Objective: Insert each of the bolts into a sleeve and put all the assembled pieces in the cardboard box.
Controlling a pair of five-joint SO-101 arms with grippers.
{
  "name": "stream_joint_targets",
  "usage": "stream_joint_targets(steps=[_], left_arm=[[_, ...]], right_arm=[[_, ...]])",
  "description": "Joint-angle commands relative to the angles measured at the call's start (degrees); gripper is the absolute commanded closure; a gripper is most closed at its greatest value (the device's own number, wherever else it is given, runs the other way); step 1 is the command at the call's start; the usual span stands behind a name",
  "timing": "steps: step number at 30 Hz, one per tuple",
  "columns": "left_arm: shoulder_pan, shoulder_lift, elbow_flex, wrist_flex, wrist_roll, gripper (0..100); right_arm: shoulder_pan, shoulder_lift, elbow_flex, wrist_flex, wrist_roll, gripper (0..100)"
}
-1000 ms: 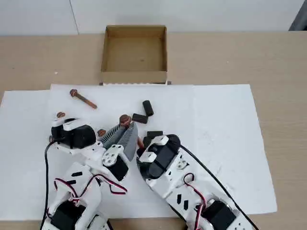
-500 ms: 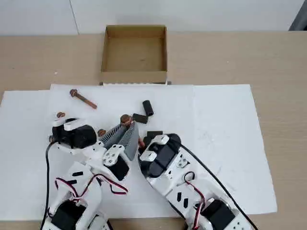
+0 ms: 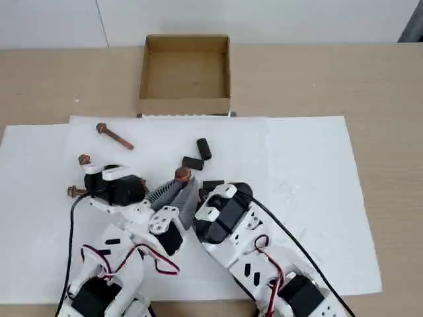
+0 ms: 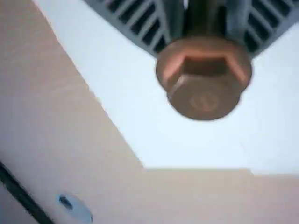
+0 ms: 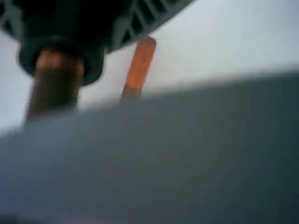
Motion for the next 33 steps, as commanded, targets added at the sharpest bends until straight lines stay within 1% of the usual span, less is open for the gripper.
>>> stream_joint_targets(steps=[1,8,15,18,20,22,24,29,33], left_arm=[[1.2,-0.5,-1.0,0.9,0.4,100],[1.4,-0.5,2.9,6.3,0.4,100],[1.5,-0.6,3.0,8.4,0.3,100],[1.5,-0.6,2.9,8.2,-4.5,99],[1.4,-0.6,2.9,8.4,-6.6,94],[1.3,-0.6,2.9,8.4,-6.9,85],[1.3,-0.5,2.9,8.4,-6.9,80],[1.1,-0.5,2.9,8.4,-7.1,79],[1.0,-0.5,2.3,8.4,-8.7,79]], right_arm=[[0.2,-0.8,-0.8,-2.2,0.6,99.6],[0.2,-0.8,-1.1,-2.3,0.6,99.6],[0.2,-0.8,-1.9,-2.3,0.6,99.6],[0.2,-0.8,-1.9,-2.3,0.6,99.6],[0.2,-0.8,-1.9,-2.3,0.6,99.6],[0.2,-0.8,-1.9,-2.3,0.6,99.6],[0.2,-0.8,-1.9,-2.3,0.6,99.6],[0.4,-0.8,-1.9,-2.2,0.6,99.6],[0.4,-0.8,-1.7,-2.0,0.6,99.6]])
